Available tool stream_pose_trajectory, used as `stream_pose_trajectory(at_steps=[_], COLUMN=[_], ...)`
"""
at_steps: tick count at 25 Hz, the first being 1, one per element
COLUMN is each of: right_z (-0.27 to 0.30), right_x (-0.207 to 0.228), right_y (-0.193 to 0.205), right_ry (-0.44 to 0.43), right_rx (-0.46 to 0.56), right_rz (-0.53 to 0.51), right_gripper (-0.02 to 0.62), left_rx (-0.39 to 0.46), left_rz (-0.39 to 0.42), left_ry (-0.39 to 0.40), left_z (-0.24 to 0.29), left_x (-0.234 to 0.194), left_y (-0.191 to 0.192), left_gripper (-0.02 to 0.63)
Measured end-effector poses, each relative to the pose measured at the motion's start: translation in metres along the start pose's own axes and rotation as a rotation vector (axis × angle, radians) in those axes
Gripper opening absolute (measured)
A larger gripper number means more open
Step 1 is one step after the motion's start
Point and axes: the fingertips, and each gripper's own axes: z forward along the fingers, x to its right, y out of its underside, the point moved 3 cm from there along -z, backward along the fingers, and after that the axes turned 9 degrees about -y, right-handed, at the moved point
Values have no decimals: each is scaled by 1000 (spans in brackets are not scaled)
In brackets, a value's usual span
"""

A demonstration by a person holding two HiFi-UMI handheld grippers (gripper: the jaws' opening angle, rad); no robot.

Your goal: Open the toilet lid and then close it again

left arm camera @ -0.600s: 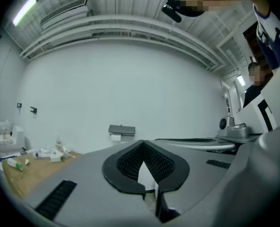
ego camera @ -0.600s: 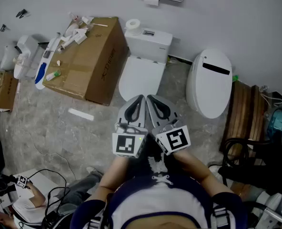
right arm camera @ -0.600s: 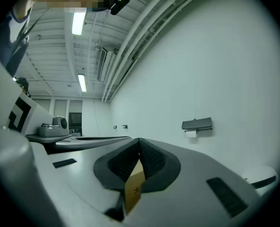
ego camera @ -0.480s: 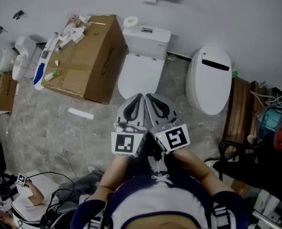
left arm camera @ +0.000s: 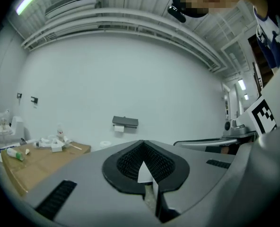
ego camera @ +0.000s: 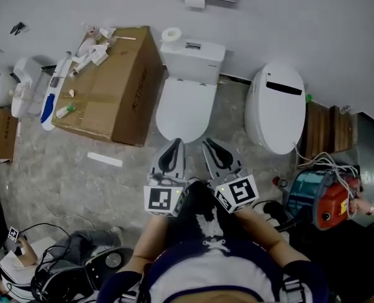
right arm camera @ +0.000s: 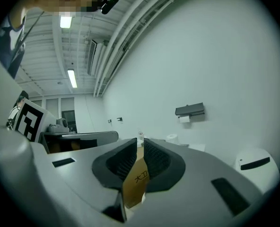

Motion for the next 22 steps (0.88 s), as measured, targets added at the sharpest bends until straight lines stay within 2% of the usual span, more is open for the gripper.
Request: stream_pose_trajectory(at_steps=[6,8,10,14,18,22], right_z=[9,14,21,35,54,65], right_x=[3,11,24,57,90,132], right_y=[34,43,53,81,121,147], right_ry=[27,22,15,-27,-98,-118], right_rx=[-69,-98,-125,-195,-294,-360], right_rz=[62,99,145,247,401,506], right_gripper=[11,38,69,77,94,101], left_rx=[-68,-87,-107,-143,-185,-229], left_rz=[-24,-29,-21,-1,22,47], left_ry=[-4,-1,-5,-11,-16,-9], left_z=[6,13,26,59,98,142], left_x=[-23,-26,-28,-29,-32,-27], left_y=[24,33,38,42,53,65], left_gripper=[6,6,6,6,6,6])
